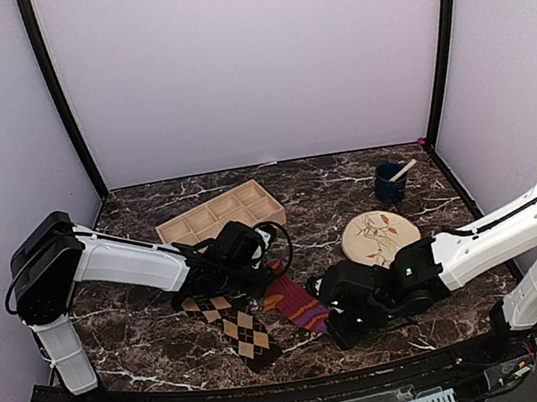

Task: Roll the socks
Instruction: Adjust the sock at the center of the board.

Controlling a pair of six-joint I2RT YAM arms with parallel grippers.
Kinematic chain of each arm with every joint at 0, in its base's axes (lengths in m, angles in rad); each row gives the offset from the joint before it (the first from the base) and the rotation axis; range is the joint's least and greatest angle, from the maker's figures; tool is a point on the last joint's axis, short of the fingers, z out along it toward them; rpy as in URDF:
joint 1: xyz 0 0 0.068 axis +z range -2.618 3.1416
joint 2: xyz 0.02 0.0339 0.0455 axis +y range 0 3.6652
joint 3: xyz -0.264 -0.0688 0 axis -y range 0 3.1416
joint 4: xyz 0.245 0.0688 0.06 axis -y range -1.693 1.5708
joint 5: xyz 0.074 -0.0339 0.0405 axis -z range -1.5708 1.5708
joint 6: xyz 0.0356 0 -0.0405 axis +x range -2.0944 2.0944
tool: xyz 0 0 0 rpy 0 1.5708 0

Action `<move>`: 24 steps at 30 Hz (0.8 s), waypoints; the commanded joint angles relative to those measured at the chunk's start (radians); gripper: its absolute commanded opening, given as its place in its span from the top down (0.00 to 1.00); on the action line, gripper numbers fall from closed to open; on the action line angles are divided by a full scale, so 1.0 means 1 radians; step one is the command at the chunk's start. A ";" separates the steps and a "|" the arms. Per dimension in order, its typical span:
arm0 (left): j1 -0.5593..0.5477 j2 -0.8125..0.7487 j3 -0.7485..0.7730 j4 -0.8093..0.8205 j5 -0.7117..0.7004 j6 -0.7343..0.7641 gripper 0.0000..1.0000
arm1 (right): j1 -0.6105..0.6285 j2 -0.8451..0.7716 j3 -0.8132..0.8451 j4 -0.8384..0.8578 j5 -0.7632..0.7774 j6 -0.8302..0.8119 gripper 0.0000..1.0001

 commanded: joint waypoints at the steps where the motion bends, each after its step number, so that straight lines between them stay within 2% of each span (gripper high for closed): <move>1: -0.008 -0.001 0.046 -0.005 -0.034 0.035 0.52 | 0.012 -0.033 -0.023 0.010 -0.008 0.007 1.00; 9: 0.000 0.004 0.096 0.000 -0.095 0.077 0.53 | 0.015 -0.052 -0.038 -0.007 -0.017 0.017 1.00; 24: 0.116 0.013 0.138 0.032 -0.081 0.069 0.39 | 0.051 -0.070 -0.024 -0.065 -0.013 0.046 1.00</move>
